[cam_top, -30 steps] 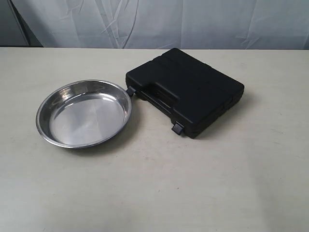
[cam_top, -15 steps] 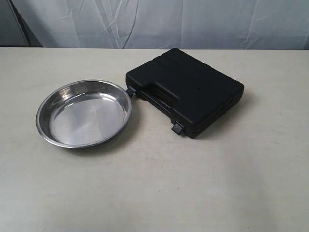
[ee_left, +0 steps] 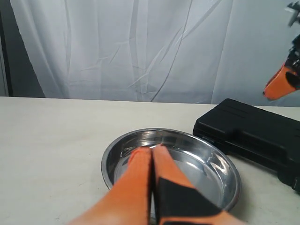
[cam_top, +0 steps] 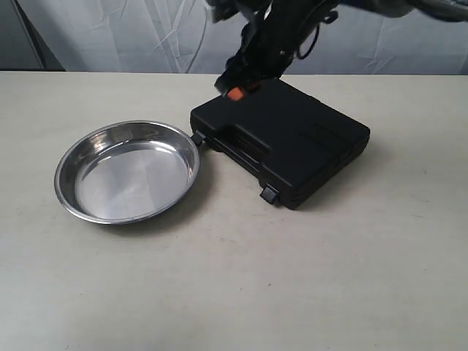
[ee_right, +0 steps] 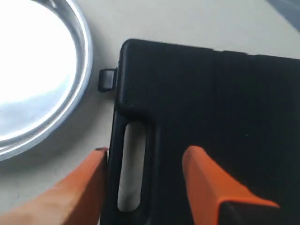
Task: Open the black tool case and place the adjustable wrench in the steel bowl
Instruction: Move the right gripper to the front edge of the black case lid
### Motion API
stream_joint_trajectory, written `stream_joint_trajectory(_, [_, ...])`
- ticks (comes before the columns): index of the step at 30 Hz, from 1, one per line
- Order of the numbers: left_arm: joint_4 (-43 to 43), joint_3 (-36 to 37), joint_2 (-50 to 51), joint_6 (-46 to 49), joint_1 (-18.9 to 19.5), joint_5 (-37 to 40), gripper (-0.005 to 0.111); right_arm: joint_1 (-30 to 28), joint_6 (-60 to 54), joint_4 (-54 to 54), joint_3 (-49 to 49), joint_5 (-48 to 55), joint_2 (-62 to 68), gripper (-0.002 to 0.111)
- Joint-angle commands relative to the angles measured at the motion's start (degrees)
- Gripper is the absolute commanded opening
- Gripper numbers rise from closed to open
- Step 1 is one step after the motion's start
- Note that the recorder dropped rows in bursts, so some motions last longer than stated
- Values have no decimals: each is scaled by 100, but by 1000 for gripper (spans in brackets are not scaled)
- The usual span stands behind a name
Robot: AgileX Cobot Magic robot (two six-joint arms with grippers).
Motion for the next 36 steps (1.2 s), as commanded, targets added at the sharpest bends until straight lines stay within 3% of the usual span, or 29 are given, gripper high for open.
stream_joint_trajectory(1, [-46,31,-34,-26,0,48,0,252,25,-612,-328,300,596,50])
stream_joint_trajectory(36, [-149,31,-34,-26,0,37,0,331,-24,-439,-351,388,1281,50])
